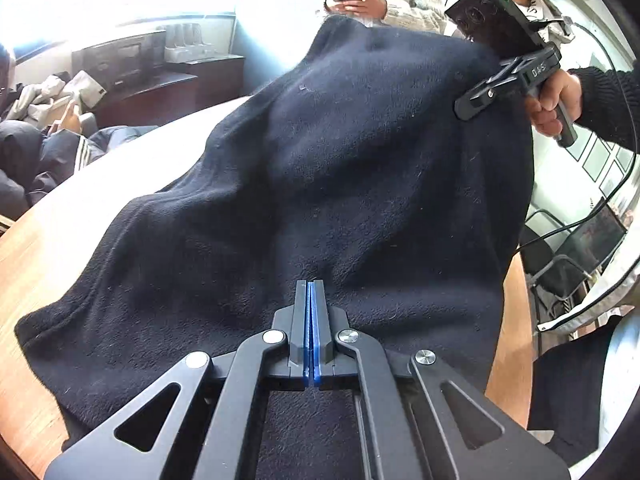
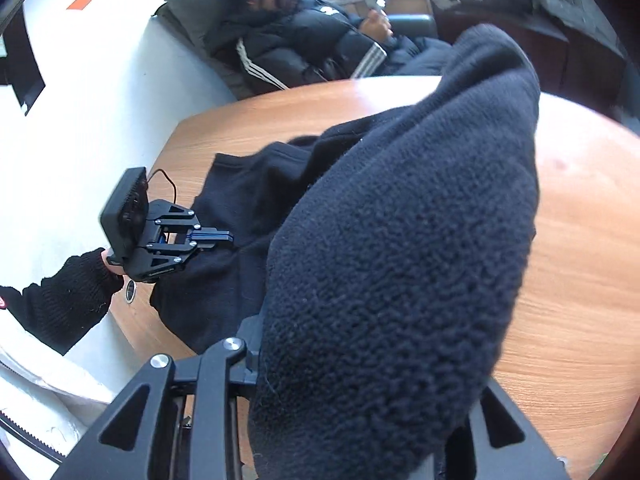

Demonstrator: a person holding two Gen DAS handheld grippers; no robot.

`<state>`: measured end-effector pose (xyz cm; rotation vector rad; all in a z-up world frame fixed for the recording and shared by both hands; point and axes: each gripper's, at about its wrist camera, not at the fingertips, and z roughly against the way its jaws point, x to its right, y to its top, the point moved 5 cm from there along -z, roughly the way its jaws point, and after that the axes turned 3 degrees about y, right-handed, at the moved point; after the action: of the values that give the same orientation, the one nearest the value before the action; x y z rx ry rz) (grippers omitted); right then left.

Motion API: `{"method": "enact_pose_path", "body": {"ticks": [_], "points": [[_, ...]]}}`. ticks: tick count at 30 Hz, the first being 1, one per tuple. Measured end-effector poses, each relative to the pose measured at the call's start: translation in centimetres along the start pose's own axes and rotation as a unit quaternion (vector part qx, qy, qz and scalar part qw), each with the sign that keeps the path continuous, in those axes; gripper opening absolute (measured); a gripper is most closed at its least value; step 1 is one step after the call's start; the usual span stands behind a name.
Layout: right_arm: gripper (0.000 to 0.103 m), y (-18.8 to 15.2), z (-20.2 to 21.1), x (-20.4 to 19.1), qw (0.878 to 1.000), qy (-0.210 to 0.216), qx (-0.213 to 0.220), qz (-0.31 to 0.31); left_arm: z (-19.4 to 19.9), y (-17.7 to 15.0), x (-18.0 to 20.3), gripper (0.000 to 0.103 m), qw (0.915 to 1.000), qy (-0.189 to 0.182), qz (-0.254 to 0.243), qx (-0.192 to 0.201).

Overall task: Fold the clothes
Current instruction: 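Lift the pinched jacket top with the left tool and fold it over the bundle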

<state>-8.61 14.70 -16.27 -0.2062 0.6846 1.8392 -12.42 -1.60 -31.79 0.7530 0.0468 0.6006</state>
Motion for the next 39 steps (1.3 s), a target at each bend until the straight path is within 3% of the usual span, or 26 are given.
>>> {"method": "enact_pose_path", "body": {"ticks": [3,8,15,23,31,36,39], "points": [[0.033,0.4,-0.3,-0.5,1.0,-0.014,-0.001,-0.009,-3.2,-1.4,0.1,0.0,0.9981,-0.012,-0.003,-0.061],[0.033,1.6,-0.8,-3.3,1.0,-0.021,0.0,0.009,-2.7,-0.9,-0.6,0.001,0.9983,-0.022,0.025,-0.048],[0.033,4.1,-1.9,-12.6,0.998,-0.034,-0.022,0.057,-2.1,1.0,-0.5,0.001,0.9975,-0.019,0.033,-0.059],[0.033,6.3,-8.9,-21.5,0.991,-0.11,-0.06,0.049,3.2,1.0,-3.3,0.002,0.9953,-0.051,0.068,-0.045],[0.033,7.0,-10.8,-20.0,0.98,-0.187,-0.06,0.03,10.7,-0.7,-5.2,0.0,0.9947,-0.04,0.094,-0.008],[0.033,7.4,-8.8,-17.4,0.969,-0.237,-0.066,0.025,10.2,0.9,-5.4,0.001,0.9941,-0.035,0.1,-0.022],[0.033,7.3,-5.7,-14.7,0.956,-0.285,-0.072,0.018,9.9,2.4,-5.7,0.002,0.9948,-0.031,0.092,-0.029]]}}
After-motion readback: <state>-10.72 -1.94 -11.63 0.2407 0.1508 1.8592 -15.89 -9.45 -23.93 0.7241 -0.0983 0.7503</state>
